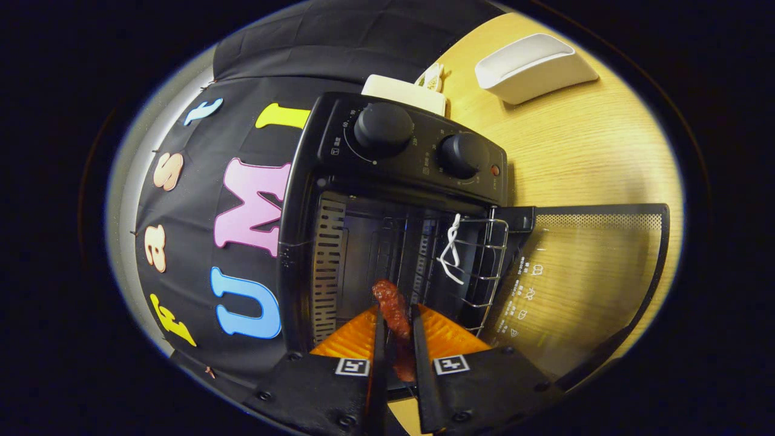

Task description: Open the toaster oven, put the food inside, and close the toaster oven door.

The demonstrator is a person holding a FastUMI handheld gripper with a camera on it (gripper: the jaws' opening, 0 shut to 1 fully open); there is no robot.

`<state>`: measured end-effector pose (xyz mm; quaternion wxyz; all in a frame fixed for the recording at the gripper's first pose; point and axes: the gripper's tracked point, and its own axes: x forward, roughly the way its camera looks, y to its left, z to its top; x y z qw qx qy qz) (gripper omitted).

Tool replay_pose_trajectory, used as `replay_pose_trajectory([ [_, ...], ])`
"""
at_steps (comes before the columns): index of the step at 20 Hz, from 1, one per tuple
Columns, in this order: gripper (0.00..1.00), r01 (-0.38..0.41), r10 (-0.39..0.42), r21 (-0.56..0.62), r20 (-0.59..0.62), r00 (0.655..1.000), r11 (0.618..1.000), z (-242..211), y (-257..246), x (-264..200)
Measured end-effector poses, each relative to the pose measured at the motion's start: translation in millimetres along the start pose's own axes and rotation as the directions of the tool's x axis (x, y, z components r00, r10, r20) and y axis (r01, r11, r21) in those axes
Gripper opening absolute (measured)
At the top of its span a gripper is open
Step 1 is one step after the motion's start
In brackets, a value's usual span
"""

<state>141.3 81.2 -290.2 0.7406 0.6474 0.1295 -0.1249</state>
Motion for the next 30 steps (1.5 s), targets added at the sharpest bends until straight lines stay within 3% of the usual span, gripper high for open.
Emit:
replay_pose_trajectory([
  [4, 0.58, 0.010, -0.010, -0.013, 0.022, 1.000, 1.000, 6.0, 2.1, -1.2],
  [6, 0.82, 0.015, -0.014, -0.017, 0.024, 1.000, 1.000, 7.6, 3.8, -6.7],
  [7, 0.87, 0.018, -0.018, -0.018, 0.020, 1.000, 1.000, 6.5, 3.0, -8.0],
  [11, 0.96, 0.045, -0.045, 0.019, 0.027, 0.999, 0.999, 5.5, 1.3, -11.8],
  [16, 0.91, 0.093, -0.105, 0.134, 0.087, 0.991, 0.987, 10.7, -3.0, -8.9],
  [21, 0.97, -0.010, -0.032, 0.299, 0.135, 0.990, 0.954, 11.2, -5.4, -30.5],
  [25, 0.96, -0.059, 0.005, 0.333, 0.161, 0.987, 0.941, 12.0, 3.9, -23.5],
  [30, 0.96, -0.162, 0.035, 0.407, 0.303, 0.952, 0.899, 33.8, -4.3, -38.3],
])
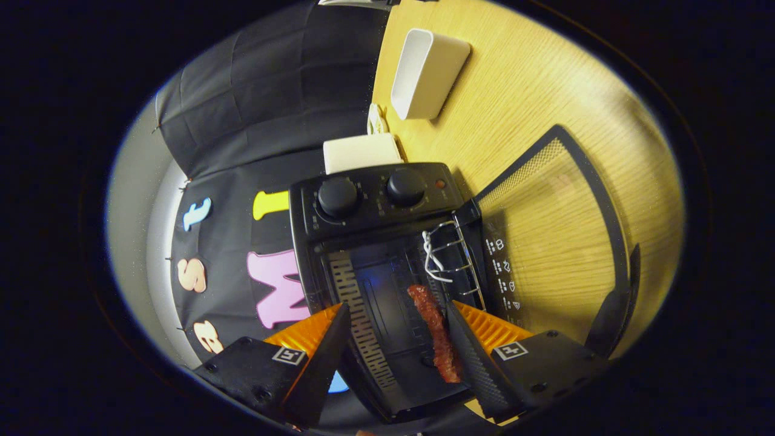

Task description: Open the toaster oven, put the food inside, and close the toaster oven door.

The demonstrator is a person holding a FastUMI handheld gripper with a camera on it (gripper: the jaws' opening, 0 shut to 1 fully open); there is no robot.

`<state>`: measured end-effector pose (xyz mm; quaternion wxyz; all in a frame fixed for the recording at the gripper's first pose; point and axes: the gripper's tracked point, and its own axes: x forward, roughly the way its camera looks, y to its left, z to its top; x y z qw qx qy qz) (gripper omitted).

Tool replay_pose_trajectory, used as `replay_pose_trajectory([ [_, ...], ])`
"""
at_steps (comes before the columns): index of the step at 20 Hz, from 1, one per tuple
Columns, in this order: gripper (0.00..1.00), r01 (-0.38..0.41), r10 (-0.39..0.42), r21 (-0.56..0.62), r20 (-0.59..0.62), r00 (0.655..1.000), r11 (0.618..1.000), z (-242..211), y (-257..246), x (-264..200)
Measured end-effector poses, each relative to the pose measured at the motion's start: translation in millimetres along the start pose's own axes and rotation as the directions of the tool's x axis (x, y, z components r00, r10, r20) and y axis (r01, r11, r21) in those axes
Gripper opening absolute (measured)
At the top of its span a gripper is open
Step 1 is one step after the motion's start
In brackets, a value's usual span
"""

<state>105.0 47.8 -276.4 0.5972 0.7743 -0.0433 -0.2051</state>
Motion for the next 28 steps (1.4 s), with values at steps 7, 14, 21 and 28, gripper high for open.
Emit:
replay_pose_trajectory([
  [7, 0.97, 0.010, -0.011, 0.007, 0.126, 0.992, 1.000, 6.3, -5.9, 3.2],
  [14, 0.97, 0.021, -0.038, 0.133, 0.121, 0.992, 0.991, -27.3, -13.2, 1.6],
  [21, 0.96, 0.028, -0.045, 0.126, 0.131, 0.990, 0.992, -11.8, -9.9, 1.1],
  [28, 0.96, 0.034, -0.047, 0.075, 0.184, 0.982, 0.997, -0.4, -4.3, 8.1],
])
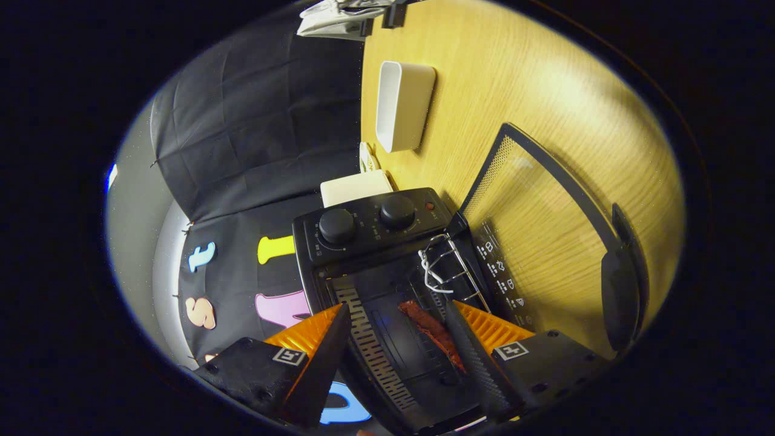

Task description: Open the toaster oven, put the food inside, and close the toaster oven door.

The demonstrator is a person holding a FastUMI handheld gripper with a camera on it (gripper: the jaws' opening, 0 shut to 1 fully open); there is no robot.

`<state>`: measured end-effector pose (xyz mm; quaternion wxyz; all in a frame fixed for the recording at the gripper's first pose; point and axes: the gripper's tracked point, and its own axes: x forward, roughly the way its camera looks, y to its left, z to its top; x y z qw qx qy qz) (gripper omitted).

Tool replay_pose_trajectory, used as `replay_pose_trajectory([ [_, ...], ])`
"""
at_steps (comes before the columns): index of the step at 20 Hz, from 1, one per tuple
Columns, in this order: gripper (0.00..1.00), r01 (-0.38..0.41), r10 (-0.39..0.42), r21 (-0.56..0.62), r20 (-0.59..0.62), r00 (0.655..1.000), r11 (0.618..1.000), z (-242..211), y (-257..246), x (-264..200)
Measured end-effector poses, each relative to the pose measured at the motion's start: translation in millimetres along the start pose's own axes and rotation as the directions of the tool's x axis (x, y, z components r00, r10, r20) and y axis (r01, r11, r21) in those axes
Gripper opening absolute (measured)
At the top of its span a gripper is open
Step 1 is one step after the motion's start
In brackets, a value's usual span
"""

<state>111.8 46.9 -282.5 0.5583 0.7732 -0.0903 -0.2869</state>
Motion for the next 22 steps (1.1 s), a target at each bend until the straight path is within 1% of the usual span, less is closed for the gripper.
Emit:
replay_pose_trajectory([
  [1, 0.96, -0.015, 0.015, 0.017, 0.000, 1.000, 1.000, 1.5, 6.9, -4.1],
  [2, 0.97, -0.040, 0.040, -0.004, 0.020, 0.999, 0.999, 5.1, 13.6, -6.2],
  [3, 0.96, -0.040, 0.041, -0.036, 0.015, 0.999, 0.999, 2.1, 10.9, -3.4],
  [5, 0.97, -0.003, 0.003, -0.011, -0.035, 0.999, 1.000, -9.5, 2.9, -1.9],
  [6, 0.96, -0.001, 0.000, -0.024, -0.040, 0.999, 1.000, -10.2, 2.0, -0.7],
  [10, 0.96, -0.051, 0.052, -0.109, 0.006, 0.999, 0.993, 2.3, 16.5, -9.7],
  [13, 0.97, -0.044, 0.041, -0.098, -0.034, 0.999, 0.994, -6.3, 11.0, -16.3],
  [17, 0.96, -0.056, 0.050, -0.114, -0.054, 0.997, 0.992, 4.0, 7.4, -41.8],
  [20, 0.96, -0.062, 0.054, -0.137, -0.062, 0.997, 0.989, 25.2, 1.8, -66.9],
  [22, 0.96, -0.053, 0.043, -0.158, -0.065, 0.997, 0.986, 40.9, -8.1, -81.9],
])
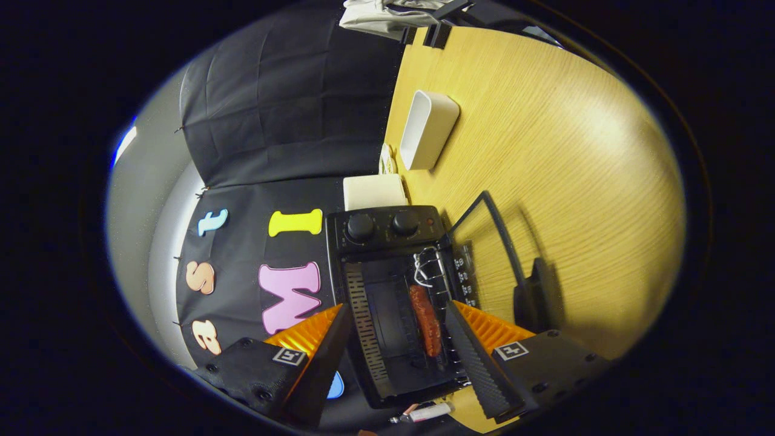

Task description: Open the toaster oven, put the food inside, and close the toaster oven door.

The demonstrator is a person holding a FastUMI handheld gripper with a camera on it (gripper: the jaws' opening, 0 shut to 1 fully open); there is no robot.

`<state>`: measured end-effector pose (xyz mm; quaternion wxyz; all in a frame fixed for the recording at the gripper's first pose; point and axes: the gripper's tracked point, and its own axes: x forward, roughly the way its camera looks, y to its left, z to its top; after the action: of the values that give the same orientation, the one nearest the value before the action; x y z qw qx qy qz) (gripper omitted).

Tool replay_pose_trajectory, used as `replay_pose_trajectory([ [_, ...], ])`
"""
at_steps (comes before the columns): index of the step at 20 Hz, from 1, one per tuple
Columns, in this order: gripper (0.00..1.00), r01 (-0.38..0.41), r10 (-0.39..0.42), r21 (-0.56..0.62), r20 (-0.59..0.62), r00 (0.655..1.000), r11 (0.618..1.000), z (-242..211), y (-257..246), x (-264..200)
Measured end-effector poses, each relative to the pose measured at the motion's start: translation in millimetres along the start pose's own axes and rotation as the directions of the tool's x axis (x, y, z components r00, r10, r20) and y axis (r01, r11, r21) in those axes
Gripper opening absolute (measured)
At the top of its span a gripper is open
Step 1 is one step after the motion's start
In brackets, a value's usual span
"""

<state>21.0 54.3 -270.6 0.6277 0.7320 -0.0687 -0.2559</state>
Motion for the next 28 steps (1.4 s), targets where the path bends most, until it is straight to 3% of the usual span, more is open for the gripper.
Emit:
replay_pose_trajectory([
  [4, 0.96, 0.028, -0.031, -0.063, -0.047, 0.998, 0.998, 9.6, -25.8, -23.7],
  [6, 0.89, 0.010, -0.028, -0.155, -0.114, 0.993, 0.988, 3.8, -30.8, -35.4],
  [7, 0.85, 0.006, -0.041, -0.228, -0.146, 0.988, 0.974, 0.5, -35.5, -39.0],
  [9, 0.86, -0.013, -0.081, -0.406, -0.214, 0.973, 0.914, -5.5, -46.1, -46.0],
  [12, 0.94, -0.072, -0.178, -0.660, -0.303, 0.936, 0.747, -8.0, -65.6, -62.1],
  [15, 0.98, -0.159, -0.273, -0.823, -0.354, 0.895, 0.546, -7.6, -86.0, -73.2],
  [19, 0.99, -0.273, -0.401, -0.934, -0.347, 0.848, 0.229, -0.7, -113.2, -77.2],
  [22, 0.99, -0.317, -0.456, -0.948, -0.298, 0.839, 0.037, 9.3, -129.2, -76.9],
  [24, 0.99, -0.354, -0.471, -0.935, -0.294, 0.832, -0.040, 8.9, -133.0, -73.1],
  [28, 0.99, -0.395, -0.480, -0.916, -0.318, 0.818, -0.066, -3.1, -136.5, -58.0],
])
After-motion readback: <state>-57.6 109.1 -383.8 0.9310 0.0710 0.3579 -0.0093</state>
